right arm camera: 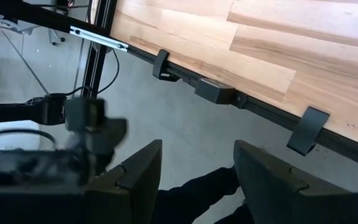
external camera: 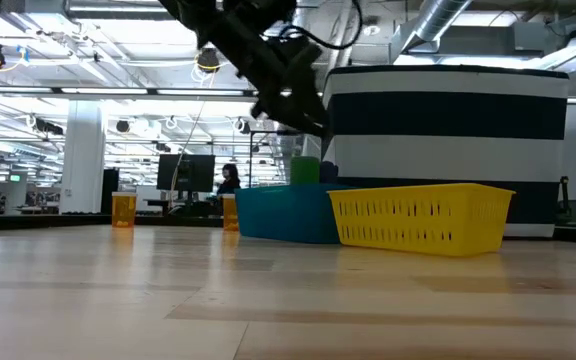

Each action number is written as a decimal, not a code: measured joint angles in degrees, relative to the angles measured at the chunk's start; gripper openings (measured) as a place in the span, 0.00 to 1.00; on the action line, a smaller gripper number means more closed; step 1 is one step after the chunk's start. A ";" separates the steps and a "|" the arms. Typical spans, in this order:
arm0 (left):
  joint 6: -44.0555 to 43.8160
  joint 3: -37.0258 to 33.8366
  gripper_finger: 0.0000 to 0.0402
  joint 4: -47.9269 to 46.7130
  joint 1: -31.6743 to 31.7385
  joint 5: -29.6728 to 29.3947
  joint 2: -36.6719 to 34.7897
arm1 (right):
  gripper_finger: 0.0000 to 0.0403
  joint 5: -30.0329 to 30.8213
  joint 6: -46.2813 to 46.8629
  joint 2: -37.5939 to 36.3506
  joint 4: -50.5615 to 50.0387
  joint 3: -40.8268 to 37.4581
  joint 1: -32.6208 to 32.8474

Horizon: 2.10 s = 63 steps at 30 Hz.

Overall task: Pick & Place Medicine items
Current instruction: Adjust the red bandage in the blue bin

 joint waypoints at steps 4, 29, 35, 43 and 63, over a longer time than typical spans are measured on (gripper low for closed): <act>1.91 0.00 0.53 -7.27 1.93 -1.61 -2.96 | 0.49 -0.01 0.04 0.00 0.01 0.00 0.02; 18.32 1.05 0.46 -13.58 8.07 14.98 4.66 | 0.49 -1.32 0.39 -0.57 0.08 0.00 -0.76; 18.63 0.99 0.49 -10.88 8.09 15.04 6.13 | 0.49 -2.40 0.52 -0.57 1.25 0.00 -1.18; 18.52 1.01 0.48 -8.32 8.24 15.02 7.29 | 0.49 -2.60 0.57 -0.57 2.76 0.00 -1.55; 20.23 0.94 0.47 -6.31 9.51 17.86 8.07 | 0.49 -4.03 0.96 -0.59 4.07 0.00 -1.51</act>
